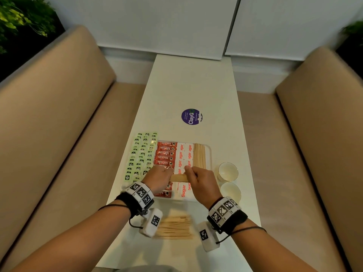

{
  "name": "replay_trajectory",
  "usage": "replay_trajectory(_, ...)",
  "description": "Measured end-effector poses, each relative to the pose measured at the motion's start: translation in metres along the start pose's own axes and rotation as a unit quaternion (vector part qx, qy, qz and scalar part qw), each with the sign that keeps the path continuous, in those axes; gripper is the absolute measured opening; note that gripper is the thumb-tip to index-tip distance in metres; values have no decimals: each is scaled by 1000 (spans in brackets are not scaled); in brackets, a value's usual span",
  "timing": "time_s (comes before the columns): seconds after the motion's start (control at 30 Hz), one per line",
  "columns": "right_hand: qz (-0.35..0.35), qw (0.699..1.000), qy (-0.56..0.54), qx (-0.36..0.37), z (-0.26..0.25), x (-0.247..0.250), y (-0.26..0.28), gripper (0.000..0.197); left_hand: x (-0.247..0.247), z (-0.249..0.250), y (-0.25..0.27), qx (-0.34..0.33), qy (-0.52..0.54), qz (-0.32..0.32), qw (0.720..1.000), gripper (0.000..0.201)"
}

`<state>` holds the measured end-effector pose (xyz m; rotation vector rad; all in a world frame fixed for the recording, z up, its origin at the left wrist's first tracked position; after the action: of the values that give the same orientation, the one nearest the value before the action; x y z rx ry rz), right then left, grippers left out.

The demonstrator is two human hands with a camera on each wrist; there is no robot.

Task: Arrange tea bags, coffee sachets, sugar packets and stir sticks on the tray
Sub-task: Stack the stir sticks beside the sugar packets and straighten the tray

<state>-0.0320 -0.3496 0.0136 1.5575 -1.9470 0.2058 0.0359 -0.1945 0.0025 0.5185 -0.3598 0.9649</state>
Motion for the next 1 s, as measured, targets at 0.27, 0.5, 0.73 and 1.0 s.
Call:
replay_trajectory(0.27,-165,970,179,16,11,-12,12,42,6,6,-30,-84,-174,-121,974,47)
replay_trajectory(0.5,-131,957,260,-23,17,-31,6,45,-13,29,-59,-170,-256,-215,927,46)
replay_trajectory(0.73,-104,960,248,-80,28,-29,-12,40,-32,30,-94,-201,-267,-277,901,51)
replay_trajectory(1.0,-69,960,235,-136,35,-23,-37,38,-48,32,-135,-202,-258,-286,900,52)
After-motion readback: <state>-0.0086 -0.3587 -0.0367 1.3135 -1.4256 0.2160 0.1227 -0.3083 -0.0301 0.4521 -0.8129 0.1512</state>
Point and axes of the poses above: each hand's wrist, its own y-axis away from the middle knuckle, its own x-axis out of the back of the hand, z = x × y, the point moved 5 cm from there along -y, towards the middle knuckle, and after that the axes turned 14 degrees about -x, right-handed, at the moved point
